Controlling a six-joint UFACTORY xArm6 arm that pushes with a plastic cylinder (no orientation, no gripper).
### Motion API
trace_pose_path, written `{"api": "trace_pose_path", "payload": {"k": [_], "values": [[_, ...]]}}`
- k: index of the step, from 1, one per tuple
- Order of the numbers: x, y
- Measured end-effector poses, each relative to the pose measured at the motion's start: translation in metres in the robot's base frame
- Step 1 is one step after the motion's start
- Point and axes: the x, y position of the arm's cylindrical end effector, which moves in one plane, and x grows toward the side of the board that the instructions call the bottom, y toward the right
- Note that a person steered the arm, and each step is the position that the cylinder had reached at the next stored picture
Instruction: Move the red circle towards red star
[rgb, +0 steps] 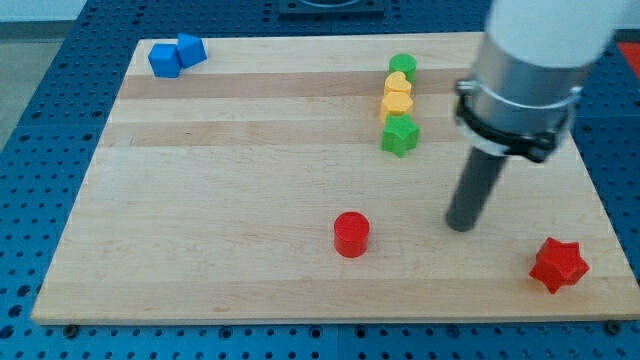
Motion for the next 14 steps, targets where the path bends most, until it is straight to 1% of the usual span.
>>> {"api": "trace_pose_path", "payload": {"k": [2,3,4,5,9,10,12,13,14], "values": [[-0.036,-0.09],[-0.044,-0.121],[-0.04,-0.135],[0.007,-0.136],[0.019,-0.135],[0.019,-0.118],[0.025,-0.04],[0.025,-0.025],[0.024,-0.025]]}}
